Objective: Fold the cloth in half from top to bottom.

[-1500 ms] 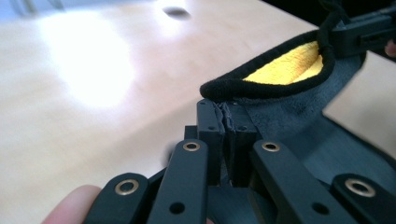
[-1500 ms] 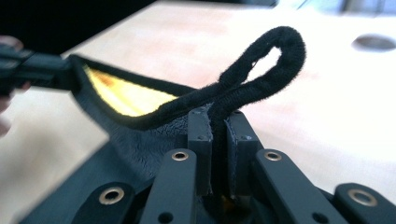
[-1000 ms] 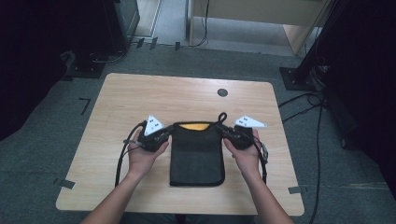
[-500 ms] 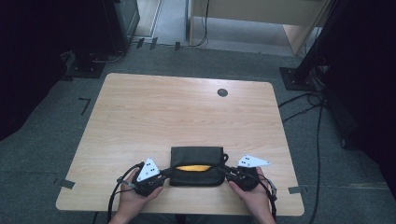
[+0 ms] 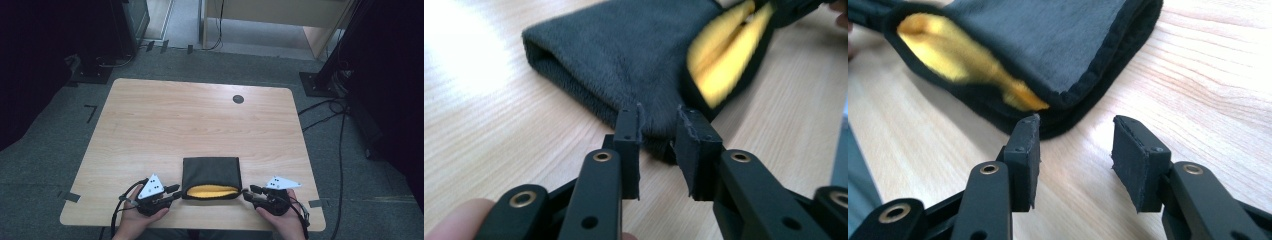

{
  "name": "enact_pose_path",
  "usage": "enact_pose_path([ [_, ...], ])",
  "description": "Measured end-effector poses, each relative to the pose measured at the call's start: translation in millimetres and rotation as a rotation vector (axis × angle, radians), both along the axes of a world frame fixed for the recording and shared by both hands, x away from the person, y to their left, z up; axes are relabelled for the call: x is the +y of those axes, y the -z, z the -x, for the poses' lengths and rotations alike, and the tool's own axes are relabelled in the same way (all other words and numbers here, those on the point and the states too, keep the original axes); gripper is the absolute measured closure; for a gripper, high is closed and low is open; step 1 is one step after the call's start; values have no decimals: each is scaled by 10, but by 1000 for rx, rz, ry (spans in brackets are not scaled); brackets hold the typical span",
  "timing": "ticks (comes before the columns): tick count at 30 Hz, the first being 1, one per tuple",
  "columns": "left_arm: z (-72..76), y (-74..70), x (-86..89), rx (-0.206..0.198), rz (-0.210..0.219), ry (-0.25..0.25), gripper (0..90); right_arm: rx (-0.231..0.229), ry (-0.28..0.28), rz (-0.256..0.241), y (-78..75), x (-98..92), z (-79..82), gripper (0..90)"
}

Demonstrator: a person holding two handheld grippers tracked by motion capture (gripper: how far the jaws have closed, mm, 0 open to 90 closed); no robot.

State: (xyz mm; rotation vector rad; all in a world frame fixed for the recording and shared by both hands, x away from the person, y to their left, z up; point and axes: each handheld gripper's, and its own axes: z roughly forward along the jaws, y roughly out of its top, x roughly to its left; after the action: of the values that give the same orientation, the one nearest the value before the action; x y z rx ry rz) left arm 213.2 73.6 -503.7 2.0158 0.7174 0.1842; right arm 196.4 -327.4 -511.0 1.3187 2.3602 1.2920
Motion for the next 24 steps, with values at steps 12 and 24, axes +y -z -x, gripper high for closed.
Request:
enact_pose_path([
  [12,-35,1,-154,51,66,-59,640,-29,121,-83,-101,121,-59,593],
  [24,72,119,-268,2,-122,-26,643,68,147,-69,25,308,-23,722],
])
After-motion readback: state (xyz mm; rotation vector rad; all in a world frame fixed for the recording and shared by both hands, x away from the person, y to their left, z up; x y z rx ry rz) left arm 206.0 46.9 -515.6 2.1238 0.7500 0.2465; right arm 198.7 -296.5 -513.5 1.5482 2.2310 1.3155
